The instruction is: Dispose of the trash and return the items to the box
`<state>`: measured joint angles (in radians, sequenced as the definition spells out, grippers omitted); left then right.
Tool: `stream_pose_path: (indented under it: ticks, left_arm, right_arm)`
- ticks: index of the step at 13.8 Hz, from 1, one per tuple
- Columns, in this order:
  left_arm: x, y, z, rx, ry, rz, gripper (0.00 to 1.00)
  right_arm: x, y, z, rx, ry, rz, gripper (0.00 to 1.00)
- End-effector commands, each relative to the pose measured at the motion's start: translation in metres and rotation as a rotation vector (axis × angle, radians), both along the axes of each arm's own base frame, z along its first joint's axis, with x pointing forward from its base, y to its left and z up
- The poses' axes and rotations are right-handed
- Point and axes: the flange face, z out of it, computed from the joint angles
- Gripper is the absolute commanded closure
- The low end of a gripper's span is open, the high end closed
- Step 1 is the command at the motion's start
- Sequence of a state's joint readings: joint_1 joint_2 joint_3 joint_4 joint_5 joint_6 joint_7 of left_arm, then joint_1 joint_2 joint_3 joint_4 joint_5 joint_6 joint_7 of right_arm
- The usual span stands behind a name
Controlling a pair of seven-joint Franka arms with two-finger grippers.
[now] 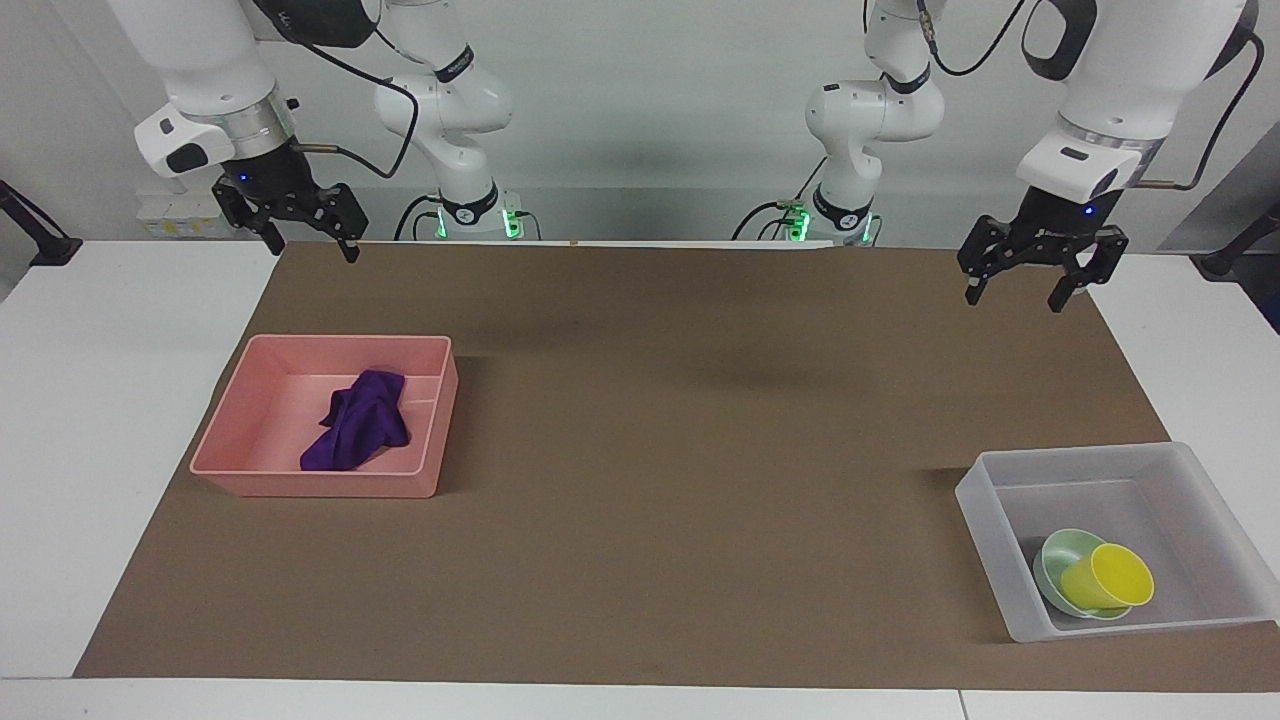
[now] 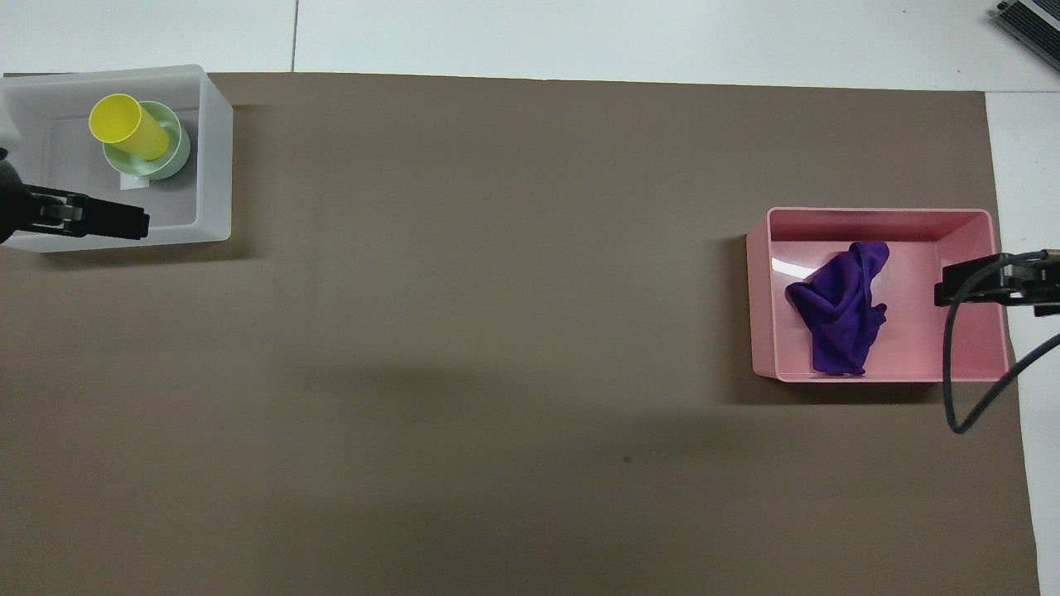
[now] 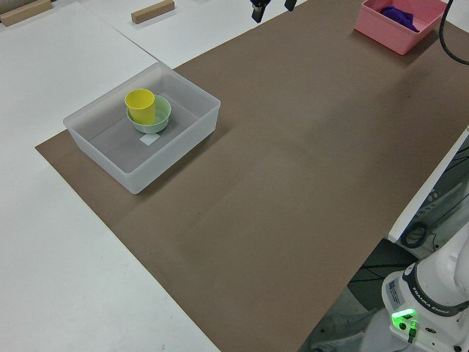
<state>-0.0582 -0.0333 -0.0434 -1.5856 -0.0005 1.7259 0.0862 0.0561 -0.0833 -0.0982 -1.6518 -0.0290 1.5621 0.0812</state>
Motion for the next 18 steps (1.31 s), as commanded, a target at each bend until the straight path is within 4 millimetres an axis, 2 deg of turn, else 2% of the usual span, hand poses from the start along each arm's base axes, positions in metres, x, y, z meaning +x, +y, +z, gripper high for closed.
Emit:
stream_pose_path:
  ticks: [1, 4, 6, 8, 14, 16, 18]
  left_arm:
    - [0.008, 0.005, 0.013, 0.003, 0.077, 0.011, 0.0]
    - [-0.001, 0.002, 0.018, 0.011, 0.153, 0.005, 0.0]
    - [-0.009, 0.003, 0.007, 0.016, 0.19, 0.003, 0.0]
    - [-0.016, 0.006, 0.007, 0.016, 0.197, 0.017, 0.0]
    - [-0.016, 0.009, 0.006, 0.013, 0.19, 0.031, 0.0]
    - [-0.014, 0.022, 0.004, 0.008, 0.192, 0.07, 0.0]
    - [-0.014, 0.023, 0.004, 0.007, 0.192, 0.075, 0.0]
  right_arm:
    - [-0.002, 0.003, 0.003, -0.012, 0.002, 0.019, 0.0]
    - [-0.002, 0.002, 0.004, -0.012, 0.0, 0.017, 0.0]
    - [-0.003, 0.002, 0.003, -0.012, 0.004, 0.019, 0.0]
    - [-0.004, 0.002, 0.004, -0.011, 0.007, 0.032, 0.0]
    - [-0.005, 0.004, 0.003, -0.011, 0.016, 0.037, 0.0]
    - [-0.005, 0.005, 0.002, -0.011, 0.018, 0.037, 0.0]
    - [-0.005, 0.005, 0.003, -0.009, 0.016, 0.037, 0.0]
